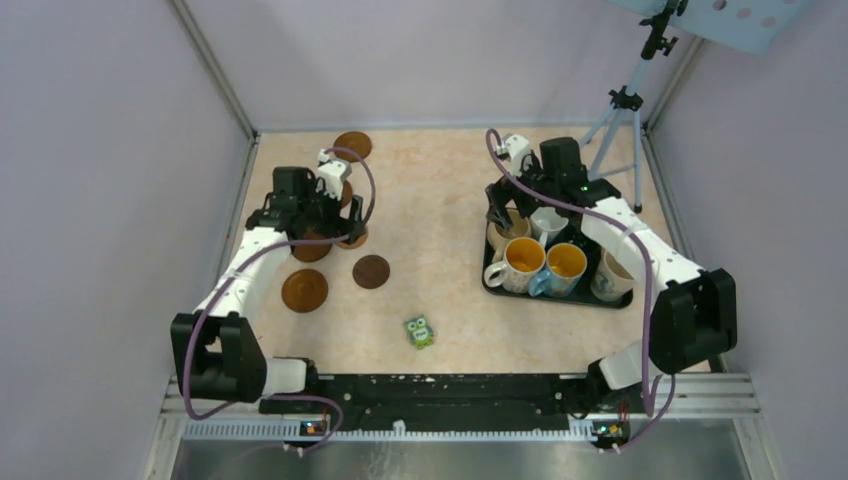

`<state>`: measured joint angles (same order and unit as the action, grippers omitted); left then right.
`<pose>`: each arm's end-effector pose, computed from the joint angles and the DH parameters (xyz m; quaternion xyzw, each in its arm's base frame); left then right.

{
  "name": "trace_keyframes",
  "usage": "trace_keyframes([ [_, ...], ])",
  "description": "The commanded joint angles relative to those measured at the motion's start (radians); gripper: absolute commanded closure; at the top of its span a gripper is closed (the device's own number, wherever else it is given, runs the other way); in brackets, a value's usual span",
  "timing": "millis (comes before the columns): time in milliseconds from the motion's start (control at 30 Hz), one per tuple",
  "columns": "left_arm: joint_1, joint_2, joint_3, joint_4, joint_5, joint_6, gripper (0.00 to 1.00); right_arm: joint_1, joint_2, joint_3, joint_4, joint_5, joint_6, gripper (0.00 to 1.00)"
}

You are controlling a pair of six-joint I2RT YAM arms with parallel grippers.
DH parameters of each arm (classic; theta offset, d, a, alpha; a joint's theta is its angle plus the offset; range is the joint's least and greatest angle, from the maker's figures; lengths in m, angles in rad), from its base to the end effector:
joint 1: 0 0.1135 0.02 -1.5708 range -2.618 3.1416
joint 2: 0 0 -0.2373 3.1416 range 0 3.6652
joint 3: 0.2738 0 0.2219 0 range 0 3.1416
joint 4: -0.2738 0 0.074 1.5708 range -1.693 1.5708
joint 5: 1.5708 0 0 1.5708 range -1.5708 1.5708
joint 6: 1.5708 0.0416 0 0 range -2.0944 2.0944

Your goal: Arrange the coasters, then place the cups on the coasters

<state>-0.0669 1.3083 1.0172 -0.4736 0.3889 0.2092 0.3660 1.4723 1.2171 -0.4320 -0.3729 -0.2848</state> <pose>0.2598 -0.0332 0.2610 0.1993 0.8835 -0.1499 0.3965 0.2800 0.1235 0.2823 -0.3591 0.8164 0.1845 0.4130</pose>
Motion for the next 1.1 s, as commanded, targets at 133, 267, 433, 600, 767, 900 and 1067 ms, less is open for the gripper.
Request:
trace_keyframes([
  [133, 0.005, 0.230, 0.156, 0.100, -0.179, 0.018, 0.01, 0.006, -0.060, -0.034, 0.067, 0.000, -0.011, 0.02],
  [267, 0.007, 0.392, 0.317, 0.144, -0.222, 0.016, 0.01, 0.005, -0.062, -0.044, 0.072, 0.010, -0.019, 0.02],
  [433, 0.010, 0.634, 0.548, 0.201, -0.306, -0.017, 0.01, 0.006, -0.063, -0.056, 0.075, 0.018, -0.026, 0.02],
  [600, 0.022, 0.837, 0.774, 0.269, -0.308, -0.056, 0.07, 0.005, -0.066, -0.063, 0.077, 0.020, -0.029, 0.02],
  [767, 0.022, 1.036, 1.012, 0.320, -0.412, -0.093, 0.14, 0.005, -0.066, -0.070, 0.078, 0.023, -0.033, 0.02],
  [900, 0.025, 1.214, 1.247, 0.286, -0.512, -0.103, 0.17, 0.005, -0.066, -0.073, 0.078, 0.015, -0.033, 0.02],
  [1067, 0.026, 1.290, 1.282, 0.383, -0.525, -0.071, 0.20, 0.005, -0.055, -0.075, 0.076, 0.018, -0.039, 0.02],
])
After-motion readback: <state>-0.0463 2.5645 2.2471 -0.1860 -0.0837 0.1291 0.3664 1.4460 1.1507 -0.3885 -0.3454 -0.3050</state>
